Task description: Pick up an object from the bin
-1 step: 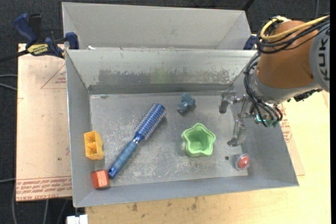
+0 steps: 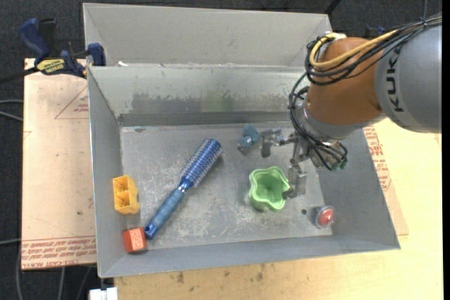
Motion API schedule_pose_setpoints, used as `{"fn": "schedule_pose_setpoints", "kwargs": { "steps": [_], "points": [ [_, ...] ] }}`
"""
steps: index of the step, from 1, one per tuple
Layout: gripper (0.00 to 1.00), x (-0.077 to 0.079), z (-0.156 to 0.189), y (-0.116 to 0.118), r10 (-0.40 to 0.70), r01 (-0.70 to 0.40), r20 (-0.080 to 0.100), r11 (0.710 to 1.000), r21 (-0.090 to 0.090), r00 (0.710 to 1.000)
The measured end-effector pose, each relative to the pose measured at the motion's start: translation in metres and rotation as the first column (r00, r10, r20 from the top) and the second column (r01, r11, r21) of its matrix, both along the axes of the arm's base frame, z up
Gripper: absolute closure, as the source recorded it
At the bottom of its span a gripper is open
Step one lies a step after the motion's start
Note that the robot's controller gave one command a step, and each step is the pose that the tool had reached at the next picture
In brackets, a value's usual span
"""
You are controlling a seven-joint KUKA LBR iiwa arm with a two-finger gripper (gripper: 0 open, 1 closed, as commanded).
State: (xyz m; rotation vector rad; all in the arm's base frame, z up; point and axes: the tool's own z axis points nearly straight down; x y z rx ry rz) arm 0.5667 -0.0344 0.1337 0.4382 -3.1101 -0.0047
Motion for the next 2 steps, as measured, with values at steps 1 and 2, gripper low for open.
{"fn": "schedule_pose_setpoints", "kwargs": {
  "steps": [1,2],
  "points": [
    [0.00,-0.011,-0.066,0.012,0.100,-0.100,-0.002,0.995,0.000,0.995],
    [0.00,0.036,-0.063,0.046,0.199,-0.199,0.007,0.980,-0.001,0.980]
  ]
}}
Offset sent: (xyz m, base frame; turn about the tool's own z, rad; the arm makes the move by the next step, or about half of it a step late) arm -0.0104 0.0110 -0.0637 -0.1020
